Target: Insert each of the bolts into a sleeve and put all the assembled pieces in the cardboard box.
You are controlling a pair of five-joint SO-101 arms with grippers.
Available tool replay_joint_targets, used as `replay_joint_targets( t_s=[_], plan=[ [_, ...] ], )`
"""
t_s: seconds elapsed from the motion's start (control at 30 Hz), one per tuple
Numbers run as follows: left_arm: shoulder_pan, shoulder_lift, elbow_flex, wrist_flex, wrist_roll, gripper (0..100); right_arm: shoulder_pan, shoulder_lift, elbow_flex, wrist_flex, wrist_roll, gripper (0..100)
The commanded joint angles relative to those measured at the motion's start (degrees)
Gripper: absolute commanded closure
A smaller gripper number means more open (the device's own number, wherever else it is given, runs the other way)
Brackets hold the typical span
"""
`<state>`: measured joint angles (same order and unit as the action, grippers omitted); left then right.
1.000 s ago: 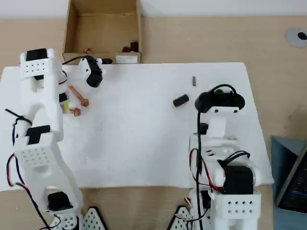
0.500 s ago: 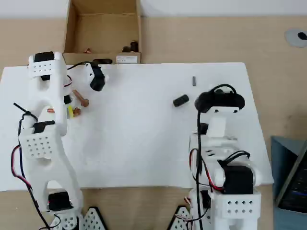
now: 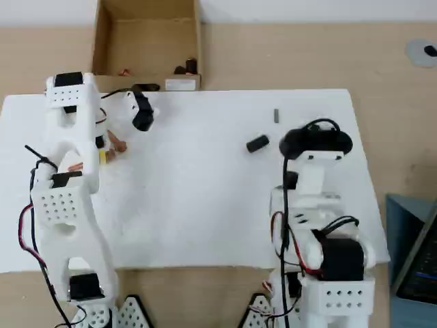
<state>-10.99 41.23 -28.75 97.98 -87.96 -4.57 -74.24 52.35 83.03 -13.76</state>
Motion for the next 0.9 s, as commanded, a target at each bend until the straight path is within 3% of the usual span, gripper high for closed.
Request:
replay_joint_targets(
  t_s=[0.0,0.37,0.57,0.77,0.87],
  plan=[
    [3.4,-6.3,0.4,2.5,5.7,100,0.4,-0.7,-4.4,-1.4,0.4,98.9],
    [9.2,-37.8,16.9,2.5,24.4,99,0.4,-0.7,-7.8,0.5,0.4,98.9],
    [13.4,-56.2,27.4,2.5,47.5,99,0.4,-0.8,-11.6,7.4,0.2,98.9],
    [16.7,-71.6,37.4,2.4,50.4,99,0.4,-1.9,-13.5,9.3,0.4,98.9],
    [16.8,-78.5,42.5,0.6,56.1,99,-0.4,-4.7,-12.6,9.2,0.6,98.9]
  ],
)
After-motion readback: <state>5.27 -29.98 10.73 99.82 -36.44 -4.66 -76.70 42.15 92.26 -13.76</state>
